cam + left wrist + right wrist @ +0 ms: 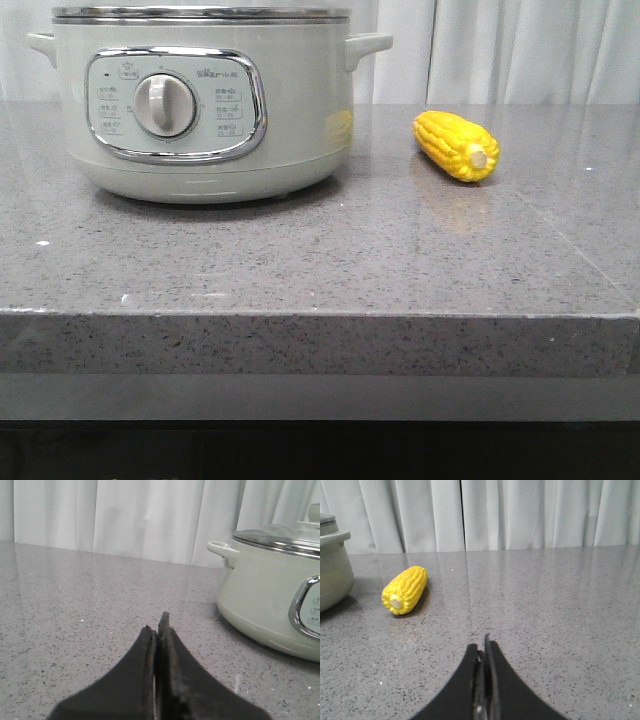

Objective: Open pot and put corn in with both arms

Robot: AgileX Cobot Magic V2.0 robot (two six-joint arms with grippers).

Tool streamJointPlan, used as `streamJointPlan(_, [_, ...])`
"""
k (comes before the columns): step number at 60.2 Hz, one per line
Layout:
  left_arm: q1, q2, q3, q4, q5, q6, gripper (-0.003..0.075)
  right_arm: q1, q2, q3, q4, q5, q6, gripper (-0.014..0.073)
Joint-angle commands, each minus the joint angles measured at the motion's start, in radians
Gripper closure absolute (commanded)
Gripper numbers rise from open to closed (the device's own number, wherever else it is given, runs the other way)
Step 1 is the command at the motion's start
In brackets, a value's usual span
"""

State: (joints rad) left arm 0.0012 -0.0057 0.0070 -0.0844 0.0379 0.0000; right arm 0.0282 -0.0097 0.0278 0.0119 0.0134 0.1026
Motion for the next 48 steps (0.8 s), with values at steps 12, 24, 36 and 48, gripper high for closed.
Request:
streamJointPlan(12, [-0.001,-0.015,0.011,-0.008,-0.086,-0.008,0.0741,-0.007,-0.022,-0.011,-0.012,-0.082,0.001,0.0662])
streamJointPlan(24, [-0.001,-0.015,0.011,-0.008,-0.086,-0.008,0.0741,-0.007,-0.022,-0.011,-0.012,-0.082,0.001,0.0662])
streamJointPlan(36, [-0.001,-0.015,0.011,-0.008,-0.088,-0.008,0.0741,-0.007,-0.022,-0.011,-0.012,-0.082,0.001,0.0662])
streamJointPlan(48, [-0.001,-0.015,0.008,-0.003,-0.126,-0.008,0.0741,-0.007,-0.021,-0.013,-0.012,-0.103,0.001,0.0662])
